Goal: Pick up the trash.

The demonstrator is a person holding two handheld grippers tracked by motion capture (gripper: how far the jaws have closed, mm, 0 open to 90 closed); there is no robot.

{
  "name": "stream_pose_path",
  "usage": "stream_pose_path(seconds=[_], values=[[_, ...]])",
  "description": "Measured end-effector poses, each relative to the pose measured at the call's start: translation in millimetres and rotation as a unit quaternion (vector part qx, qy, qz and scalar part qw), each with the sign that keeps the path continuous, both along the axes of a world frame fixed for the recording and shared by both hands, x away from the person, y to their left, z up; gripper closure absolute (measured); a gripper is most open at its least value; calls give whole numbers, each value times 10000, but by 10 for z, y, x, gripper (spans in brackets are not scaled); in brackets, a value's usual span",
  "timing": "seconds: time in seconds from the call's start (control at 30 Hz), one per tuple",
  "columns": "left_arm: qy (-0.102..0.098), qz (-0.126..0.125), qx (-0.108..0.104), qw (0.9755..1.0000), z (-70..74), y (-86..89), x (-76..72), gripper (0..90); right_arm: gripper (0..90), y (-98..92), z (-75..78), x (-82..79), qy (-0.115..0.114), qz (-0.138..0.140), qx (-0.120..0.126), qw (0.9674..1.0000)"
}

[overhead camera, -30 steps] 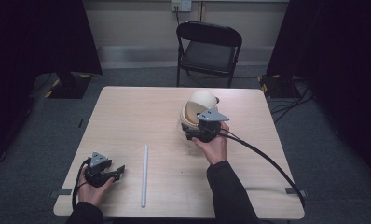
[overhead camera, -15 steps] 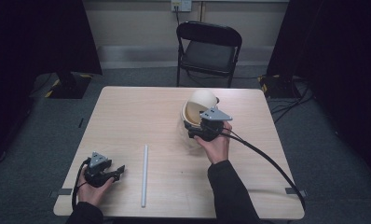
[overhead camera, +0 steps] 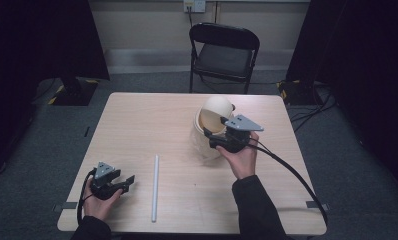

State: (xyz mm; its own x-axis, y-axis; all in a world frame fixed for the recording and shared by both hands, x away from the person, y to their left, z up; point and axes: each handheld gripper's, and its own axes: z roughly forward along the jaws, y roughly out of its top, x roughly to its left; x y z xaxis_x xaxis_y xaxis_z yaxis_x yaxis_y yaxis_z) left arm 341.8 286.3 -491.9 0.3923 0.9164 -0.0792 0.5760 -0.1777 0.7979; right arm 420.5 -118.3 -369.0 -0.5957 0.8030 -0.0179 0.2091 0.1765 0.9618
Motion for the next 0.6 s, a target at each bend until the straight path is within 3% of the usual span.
stream_pose_path(seconds=[0.13, 0.27, 0.37, 0.6], values=[[-83, -35, -52, 9999, 62, -30, 9, 375, 285, -248, 65, -100, -95, -177, 99, 9997], [-208, -90, -125, 9997, 127, -124, 52, 389, 283, -544, -5, -225, -30, -386, 76, 9992], [-243, -169, -153, 9994, 162, -236, 113, 402, 284, -763, -148, -309, 94, -592, 138, 9981], [-166, -353, -59, 9992, 144, -514, 270, 426, 283, -1180, -656, -401, 696, -990, 81, 9926]])
